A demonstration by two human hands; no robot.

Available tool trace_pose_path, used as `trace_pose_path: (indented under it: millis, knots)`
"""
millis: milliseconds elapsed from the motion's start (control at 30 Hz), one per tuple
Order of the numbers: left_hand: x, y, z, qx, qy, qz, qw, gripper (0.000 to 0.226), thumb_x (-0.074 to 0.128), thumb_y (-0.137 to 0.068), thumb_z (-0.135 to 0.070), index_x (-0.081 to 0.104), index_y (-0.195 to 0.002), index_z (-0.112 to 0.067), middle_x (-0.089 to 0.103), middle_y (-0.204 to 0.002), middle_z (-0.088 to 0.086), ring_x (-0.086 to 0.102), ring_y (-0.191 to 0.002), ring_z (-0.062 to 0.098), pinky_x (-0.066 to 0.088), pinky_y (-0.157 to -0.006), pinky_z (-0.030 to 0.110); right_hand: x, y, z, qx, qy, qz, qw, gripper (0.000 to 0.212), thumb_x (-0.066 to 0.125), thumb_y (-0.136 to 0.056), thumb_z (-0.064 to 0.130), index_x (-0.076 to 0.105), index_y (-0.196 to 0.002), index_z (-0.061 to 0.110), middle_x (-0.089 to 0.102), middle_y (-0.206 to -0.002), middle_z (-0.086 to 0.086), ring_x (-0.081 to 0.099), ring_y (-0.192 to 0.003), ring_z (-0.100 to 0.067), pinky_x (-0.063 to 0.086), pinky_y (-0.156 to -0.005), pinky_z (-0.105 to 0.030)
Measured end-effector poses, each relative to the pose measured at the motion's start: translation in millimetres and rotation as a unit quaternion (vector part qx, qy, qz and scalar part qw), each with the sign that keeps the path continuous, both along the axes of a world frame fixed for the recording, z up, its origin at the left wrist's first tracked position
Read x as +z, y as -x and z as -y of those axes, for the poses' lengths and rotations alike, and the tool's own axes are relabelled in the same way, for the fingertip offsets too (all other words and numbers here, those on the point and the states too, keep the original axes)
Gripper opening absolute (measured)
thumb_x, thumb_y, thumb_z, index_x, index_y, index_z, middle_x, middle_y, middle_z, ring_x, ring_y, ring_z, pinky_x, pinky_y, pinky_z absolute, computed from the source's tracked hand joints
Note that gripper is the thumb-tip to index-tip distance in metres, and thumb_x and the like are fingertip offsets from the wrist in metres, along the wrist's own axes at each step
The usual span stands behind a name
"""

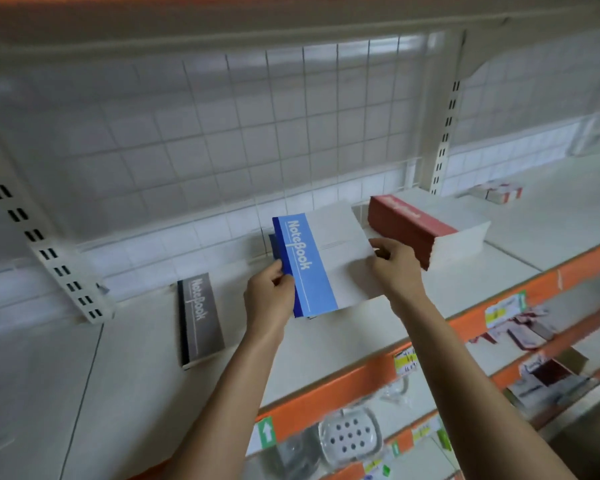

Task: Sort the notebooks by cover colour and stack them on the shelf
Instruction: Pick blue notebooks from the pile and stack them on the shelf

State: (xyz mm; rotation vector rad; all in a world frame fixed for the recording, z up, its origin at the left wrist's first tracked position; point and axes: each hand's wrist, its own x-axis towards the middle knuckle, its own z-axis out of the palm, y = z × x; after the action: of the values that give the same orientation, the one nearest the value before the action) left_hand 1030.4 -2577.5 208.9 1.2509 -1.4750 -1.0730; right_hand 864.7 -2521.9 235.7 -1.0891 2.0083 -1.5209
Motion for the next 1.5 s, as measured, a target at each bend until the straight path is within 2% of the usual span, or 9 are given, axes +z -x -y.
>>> trace_pose_path:
  millis: [200, 467, 633, 767, 1033, 1200, 1367, 1433, 1500]
  knots:
    - [5, 21, 25, 0.055, 0.007, 0.023, 0.998, 0.028, 0.046, -0.085, -0.003, 0.065, -0.079, -0.023, 0.068, -0.079, -0.011, 0.063, -0.076, 0.013, 0.044, -0.067, 0.028, 7, 28, 40, 0.063, -0.013, -0.004, 0.998, 0.034, 0.049, -0.08, 0.002, 0.067, -0.106, 0.014, 0.065, -0.083, -0.004, 0.055, -0.076, -0.018, 0.042, -0.066, -0.027]
    - [4, 42, 31, 0.126, -0.018, 0.104, 0.986, 0.025, 0.043, -0.078, -0.002, 0.033, -0.059, -0.015, 0.033, -0.051, -0.005, 0.024, -0.053, 0.014, 0.018, -0.053, 0.027, -1, 49, 67, 0.143, -0.066, -0.03, 0.987, 0.033, 0.047, -0.059, 0.025, 0.069, -0.082, 0.015, 0.06, -0.063, 0.001, 0.057, -0.067, -0.02, 0.041, -0.061, -0.025]
    - [2, 48, 34, 0.157, -0.031, 0.115, 0.98, 0.025, 0.043, -0.079, -0.004, 0.03, -0.06, -0.015, 0.03, -0.054, -0.001, 0.023, -0.054, 0.015, 0.016, -0.055, 0.028, -17, 55, 77, 0.147, -0.089, -0.004, 0.985, 0.031, 0.057, -0.075, 0.01, 0.068, -0.104, 0.012, 0.064, -0.076, -0.001, 0.061, -0.076, -0.023, 0.047, -0.073, -0.028]
    - [-3, 51, 31, 0.171, -0.042, 0.122, 0.977, 0.03, 0.044, -0.082, -0.006, 0.029, -0.057, -0.015, 0.034, -0.052, -0.002, 0.027, -0.053, 0.015, 0.018, -0.054, 0.028, -21, 58, 77, 0.155, -0.083, 0.01, 0.984, 0.018, 0.052, -0.073, 0.006, 0.068, -0.081, 0.01, 0.057, -0.061, -0.002, 0.053, -0.062, -0.023, 0.044, -0.062, -0.032]
    - [-13, 59, 29, 0.177, -0.057, 0.047, 0.981, 0.022, 0.038, -0.088, -0.017, 0.05, -0.079, -0.001, 0.056, -0.076, 0.008, 0.048, -0.069, 0.017, 0.033, -0.061, 0.029, -24, 57, 67, 0.159, -0.053, 0.02, 0.986, 0.029, 0.047, -0.092, 0.011, 0.058, -0.116, -0.003, 0.063, -0.116, -0.018, 0.054, -0.111, -0.035, 0.043, -0.092, -0.036]
    - [-22, 71, 20, 0.194, -0.086, -0.025, 0.977, 0.044, 0.026, -0.084, -0.063, 0.059, -0.079, -0.034, 0.067, -0.091, -0.011, 0.065, -0.087, 0.016, 0.05, -0.085, 0.037, -26, 53, 63, 0.164, -0.024, 0.048, 0.985, 0.039, 0.036, -0.1, 0.026, 0.056, -0.105, -0.007, 0.064, -0.106, -0.02, 0.055, -0.098, -0.034, 0.042, -0.084, -0.036]
    - [-13, 84, 12, 0.272, -0.032, -0.007, 0.962, 0.063, 0.013, -0.097, -0.054, 0.065, -0.09, -0.018, 0.069, -0.09, 0.002, 0.064, -0.086, 0.025, 0.05, -0.087, 0.042, -31, 49, 67, 0.154, -0.026, 0.023, 0.987, 0.041, 0.029, -0.101, 0.028, 0.038, -0.065, 0.011, 0.048, -0.064, -0.002, 0.045, -0.076, -0.027, 0.032, -0.069, -0.033]
    - [-11, 82, 11, 0.268, -0.041, 0.028, 0.962, 0.058, 0.016, -0.099, -0.05, 0.063, -0.095, -0.016, 0.068, -0.094, 0.0, 0.063, -0.09, 0.025, 0.047, -0.083, 0.037, -33, 51, 67, 0.167, -0.03, 0.008, 0.985, 0.037, 0.03, -0.101, 0.029, 0.042, -0.067, 0.02, 0.053, -0.075, -0.003, 0.047, -0.083, -0.025, 0.033, -0.073, -0.033]
    - [-9, 75, 8, 0.207, 0.005, 0.1, 0.973, 0.042, 0.031, -0.095, -0.052, 0.058, -0.1, -0.021, 0.062, -0.098, -0.006, 0.06, -0.097, 0.021, 0.045, -0.08, 0.033, -33, 54, 61, 0.188, -0.042, -0.051, 0.98, 0.027, 0.036, -0.1, 0.026, 0.06, -0.109, 0.017, 0.058, -0.119, -0.009, 0.048, -0.116, -0.024, 0.033, -0.097, -0.031]
